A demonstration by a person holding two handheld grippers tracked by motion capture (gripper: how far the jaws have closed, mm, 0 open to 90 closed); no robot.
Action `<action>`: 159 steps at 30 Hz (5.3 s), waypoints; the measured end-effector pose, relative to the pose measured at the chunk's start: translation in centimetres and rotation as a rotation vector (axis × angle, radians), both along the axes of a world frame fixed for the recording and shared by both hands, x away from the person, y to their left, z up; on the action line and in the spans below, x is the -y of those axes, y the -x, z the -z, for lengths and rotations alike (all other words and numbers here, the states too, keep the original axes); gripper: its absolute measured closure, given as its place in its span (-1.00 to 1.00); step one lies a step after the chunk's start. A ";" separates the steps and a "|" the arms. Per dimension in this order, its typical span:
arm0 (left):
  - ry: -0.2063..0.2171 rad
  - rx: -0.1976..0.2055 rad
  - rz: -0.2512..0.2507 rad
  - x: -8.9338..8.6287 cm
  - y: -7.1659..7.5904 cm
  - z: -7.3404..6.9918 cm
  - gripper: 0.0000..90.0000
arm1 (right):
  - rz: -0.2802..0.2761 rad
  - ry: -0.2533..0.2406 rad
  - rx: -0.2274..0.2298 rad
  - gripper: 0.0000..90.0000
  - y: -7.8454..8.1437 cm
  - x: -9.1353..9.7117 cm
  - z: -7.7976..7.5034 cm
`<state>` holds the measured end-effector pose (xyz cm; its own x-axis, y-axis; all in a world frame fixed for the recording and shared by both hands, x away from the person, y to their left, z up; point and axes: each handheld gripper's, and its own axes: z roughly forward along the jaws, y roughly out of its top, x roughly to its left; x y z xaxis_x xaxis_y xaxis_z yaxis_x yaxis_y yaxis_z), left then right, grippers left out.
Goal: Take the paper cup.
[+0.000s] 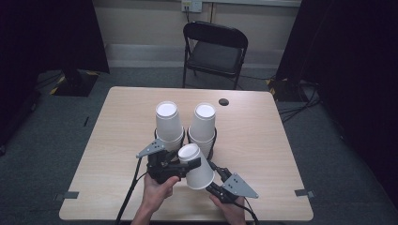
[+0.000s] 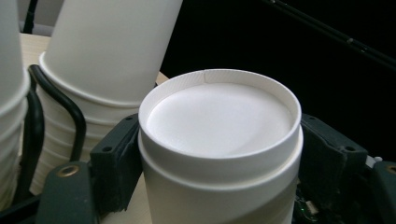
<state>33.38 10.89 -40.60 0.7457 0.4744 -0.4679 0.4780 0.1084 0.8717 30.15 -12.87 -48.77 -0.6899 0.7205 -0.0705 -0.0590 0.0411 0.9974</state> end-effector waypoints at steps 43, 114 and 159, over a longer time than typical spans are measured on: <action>-0.032 0.057 0.001 -0.7 -0.1 -0.1 -0.77 | 0.015 -0.073 0.046 0.87 0.1 0.9 -1.3; -0.524 0.416 0.025 -2.4 2.7 4.4 -0.65 | -0.098 0.298 -0.433 0.94 -2.3 1.5 -5.7; -0.655 0.521 0.076 2.1 3.3 5.1 -0.80 | -0.195 0.323 -0.538 0.94 -3.6 -0.3 -6.8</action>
<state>30.04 8.83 -45.73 0.8310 0.4698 0.2981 -0.0181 -0.5126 0.8584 33.78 -12.56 -41.94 -0.8052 0.5789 0.1286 0.4075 0.3826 0.8292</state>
